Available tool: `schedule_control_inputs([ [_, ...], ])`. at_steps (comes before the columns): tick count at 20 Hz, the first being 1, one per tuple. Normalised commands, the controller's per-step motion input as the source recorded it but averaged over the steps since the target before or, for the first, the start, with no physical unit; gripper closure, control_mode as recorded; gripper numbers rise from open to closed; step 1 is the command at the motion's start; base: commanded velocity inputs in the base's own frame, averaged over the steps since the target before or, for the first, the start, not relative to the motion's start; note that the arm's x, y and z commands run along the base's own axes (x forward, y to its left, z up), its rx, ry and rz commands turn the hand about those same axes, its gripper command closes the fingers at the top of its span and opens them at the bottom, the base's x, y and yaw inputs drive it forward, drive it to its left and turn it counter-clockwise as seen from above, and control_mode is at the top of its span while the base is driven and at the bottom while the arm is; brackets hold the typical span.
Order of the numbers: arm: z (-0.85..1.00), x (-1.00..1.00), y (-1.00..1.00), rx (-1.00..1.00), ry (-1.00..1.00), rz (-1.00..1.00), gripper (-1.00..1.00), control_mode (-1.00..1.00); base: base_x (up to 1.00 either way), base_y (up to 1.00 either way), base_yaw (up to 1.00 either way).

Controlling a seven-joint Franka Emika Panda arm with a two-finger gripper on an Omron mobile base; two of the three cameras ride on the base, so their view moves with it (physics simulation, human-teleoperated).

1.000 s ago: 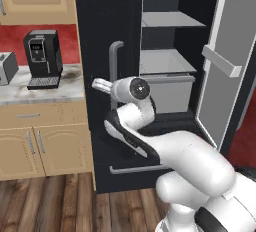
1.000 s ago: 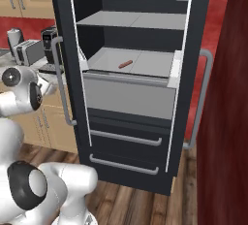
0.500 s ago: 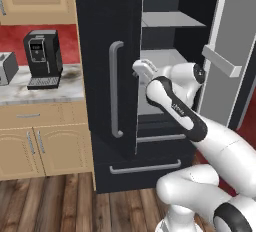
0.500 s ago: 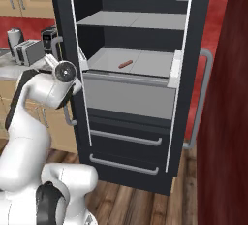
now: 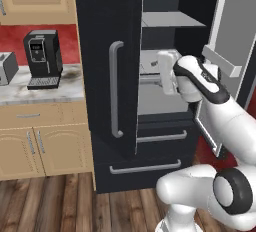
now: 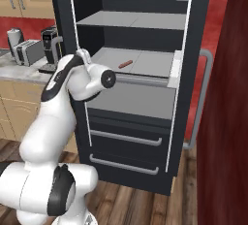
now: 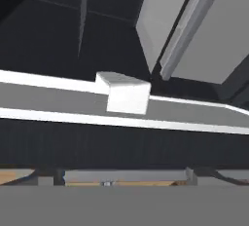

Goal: Move the hot dog bun to the plate on the dining table and place the condiment next to that plate. Then navigate to the fridge and take the sausage and place it on the plate as well.

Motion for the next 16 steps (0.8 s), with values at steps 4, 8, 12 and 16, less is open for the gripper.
schedule_control_inputs([
  [4, 0.25, 0.89, -0.12, 0.27, 0.23, 0.02, -1.00, -1.00, 0.00, 0.00, 0.00],
  [8, 0.13, 0.63, 0.01, 0.18, 0.12, 0.06, -1.00, -1.00, 0.00, 0.00, 0.00],
  [12, 0.01, 0.27, 0.33, 0.06, 0.07, 0.17, -1.00, -1.00, 0.00, 0.00, 0.00],
  [16, 0.00, 0.25, 0.59, 0.01, 0.13, 0.21, -1.00, -1.00, 0.00, 0.00, 0.00],
])
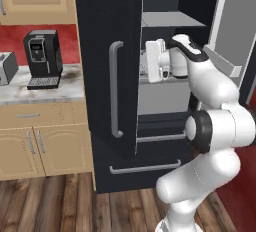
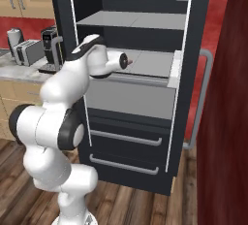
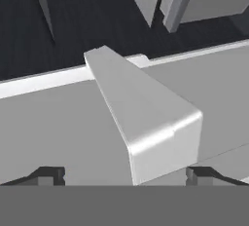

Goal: Move the hot dog bun to the plate on the dining table and place the condiment next to that plate. Then navigate to the fridge and take the sausage and place it on the plate as well.

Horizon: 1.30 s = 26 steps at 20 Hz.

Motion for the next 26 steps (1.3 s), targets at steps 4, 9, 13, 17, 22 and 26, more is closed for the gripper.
schedule_control_inputs([
  [4, 0.00, 0.08, 0.73, 0.00, 0.19, 0.22, -1.00, -1.00, 0.00, 0.00, 0.00],
  [9, 0.00, -0.05, 0.87, 0.00, 0.15, 0.18, -1.00, -1.00, 0.00, 0.00, 0.00],
  [13, 0.00, -0.04, 1.00, 0.00, 0.15, 0.11, -1.00, -1.00, 0.00, 0.00, 0.00],
  [17, -0.06, -0.04, 1.00, 0.01, 0.10, 0.04, -1.00, -1.00, 0.00, 0.00, 0.00],
  [22, -0.26, -0.04, 1.00, 0.00, 0.02, 0.00, -1.00, -1.00, 0.00, 0.00, 0.00],
  [26, -0.41, 0.00, 1.00, 0.00, 0.00, 0.00, -1.00, -1.00, 0.00, 0.00, 0.00],
])
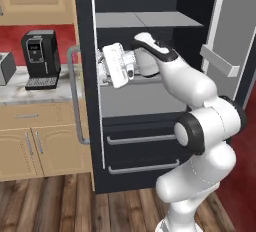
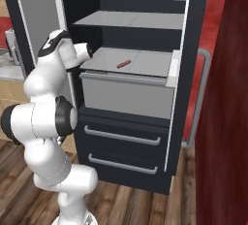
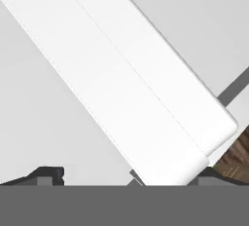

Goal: Move the hot dog bun to the plate on the dining table and place the condiment next to that plate. Then navigate to the fridge and take the sausage and place it on the plate as well.

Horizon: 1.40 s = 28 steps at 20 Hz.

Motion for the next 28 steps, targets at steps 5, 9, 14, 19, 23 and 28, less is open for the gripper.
schedule_control_inputs([
  [5, -0.31, 0.00, 0.79, -0.08, 0.02, -0.02, -1.00, -1.00, 0.00, 0.00, 0.00],
  [9, -0.07, -0.12, -0.12, -0.11, -0.08, 0.02, -1.00, -1.00, 0.00, 0.00, 0.00],
  [14, -0.01, -0.55, -0.59, -0.20, -0.33, 0.00, -1.00, -1.00, 0.00, 0.00, 0.00],
  [19, 0.00, -0.44, -0.77, -0.28, -0.28, 0.00, -1.00, -1.00, 0.00, 0.00, 0.00],
  [23, -0.10, -0.30, -0.85, -0.34, -0.20, 0.03, -1.00, -1.00, 0.00, 0.00, 0.00],
  [28, -0.30, -0.45, -0.84, -0.40, -0.14, 0.09, -1.00, -1.00, 0.00, 0.00, 0.00],
])
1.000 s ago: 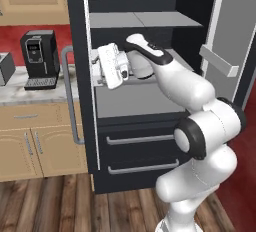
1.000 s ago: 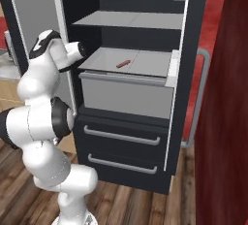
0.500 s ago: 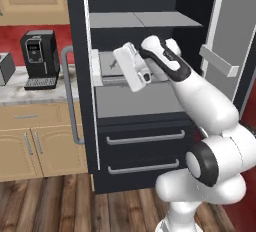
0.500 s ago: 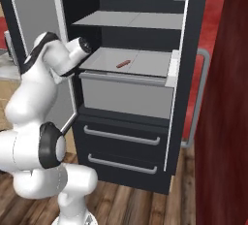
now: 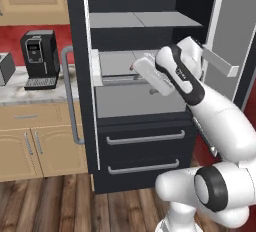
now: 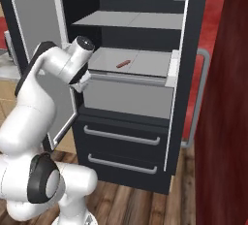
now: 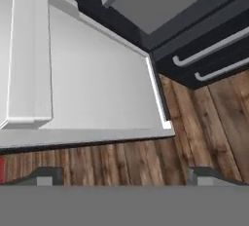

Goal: Move the hot dog bun to the plate on the dining table and place the condiment next to that plate. Then navigate to the fridge and take the sausage and place it on the plate as well.

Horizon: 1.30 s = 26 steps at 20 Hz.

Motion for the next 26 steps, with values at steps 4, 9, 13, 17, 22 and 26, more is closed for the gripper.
schedule_control_inputs([
  [4, -0.52, -0.65, -0.60, -0.45, -0.10, 0.25, -1.00, -1.00, 0.00, 0.00, 0.00],
  [9, -0.34, -0.98, -0.58, -0.39, -0.15, 0.20, -1.00, -1.00, 0.00, 0.00, 0.00],
  [13, -0.02, -1.00, -0.61, -0.29, -0.18, 0.15, -1.00, -1.00, 0.00, 0.00, 0.00],
  [17, -0.10, -0.97, -0.46, -0.23, -0.14, 0.08, -1.00, -1.00, 0.00, 0.00, 0.00],
  [22, -0.16, -0.77, -0.07, -0.11, -0.13, 0.00, -1.00, -1.00, 0.00, 0.00, 0.00],
  [26, -0.02, -0.42, 0.00, 0.00, -0.10, 0.00, -1.00, -1.00, 0.00, 0.00, 0.00],
])
